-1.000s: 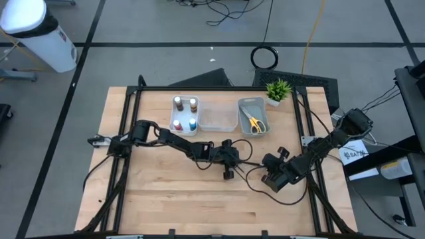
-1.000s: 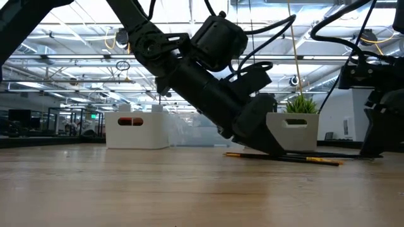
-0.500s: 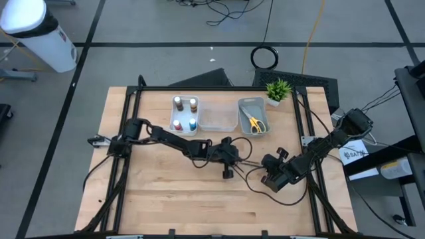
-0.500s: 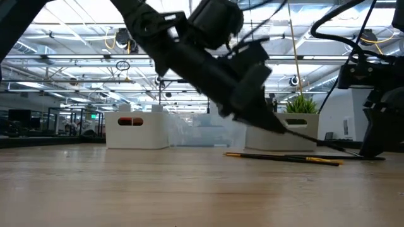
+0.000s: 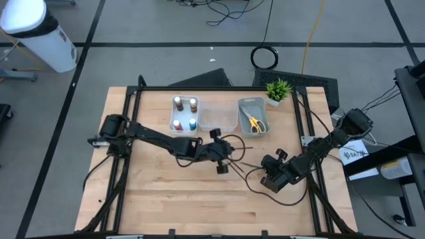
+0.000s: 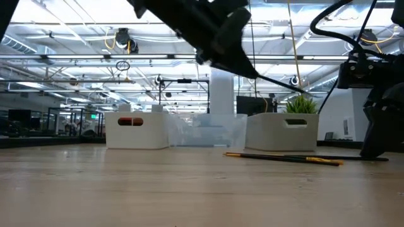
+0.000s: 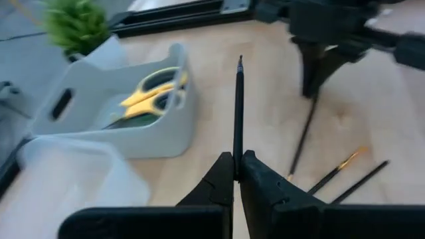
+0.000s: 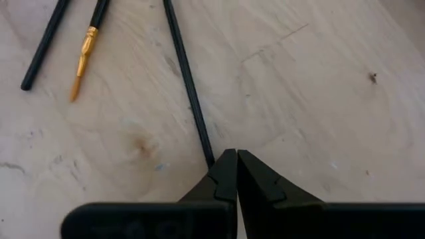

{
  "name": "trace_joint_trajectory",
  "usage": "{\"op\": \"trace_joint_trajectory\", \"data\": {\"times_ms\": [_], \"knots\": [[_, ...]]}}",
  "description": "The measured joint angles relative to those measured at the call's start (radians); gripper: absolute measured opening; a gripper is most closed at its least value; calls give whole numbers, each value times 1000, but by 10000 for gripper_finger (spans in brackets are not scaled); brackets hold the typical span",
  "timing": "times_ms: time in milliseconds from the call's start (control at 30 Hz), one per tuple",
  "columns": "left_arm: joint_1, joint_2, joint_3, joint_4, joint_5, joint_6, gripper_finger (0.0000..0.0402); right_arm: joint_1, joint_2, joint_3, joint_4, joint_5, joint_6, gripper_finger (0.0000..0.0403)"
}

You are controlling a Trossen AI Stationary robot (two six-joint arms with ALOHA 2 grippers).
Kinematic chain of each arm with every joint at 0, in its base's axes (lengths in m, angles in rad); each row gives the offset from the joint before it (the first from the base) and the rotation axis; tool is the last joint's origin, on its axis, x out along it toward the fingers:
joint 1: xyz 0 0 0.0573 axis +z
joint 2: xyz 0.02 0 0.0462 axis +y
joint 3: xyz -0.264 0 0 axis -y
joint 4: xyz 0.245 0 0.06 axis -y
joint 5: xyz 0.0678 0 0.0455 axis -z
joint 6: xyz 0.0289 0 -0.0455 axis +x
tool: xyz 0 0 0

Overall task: Pick & Place Paint Supplies
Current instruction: Put the silver paint brush in the transparent bin

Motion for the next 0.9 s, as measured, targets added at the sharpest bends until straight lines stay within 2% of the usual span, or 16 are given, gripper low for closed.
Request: {"op": "trace_joint_trajectory", "data": {"times_ms": [200,467,567,700,833,900], "knots": [[-3,-136,-156,19,-70,-21,12,2,1,0,21,-3,-3,0],[87,-378,-525,311,-87,-67,12,2,1,-2,40,9,-23,0],[169,-403,-584,317,14,-80,12,0,2,-2,58,20,-46,0],[294,-389,-592,319,181,-95,12,-13,2,-2,76,21,-67,0],[371,-366,-592,316,245,-103,13,-32,2,-2,96,23,-91,0],[397,-365,-592,307,246,-122,29,-40,2,-2,102,24,-94,0]]}}
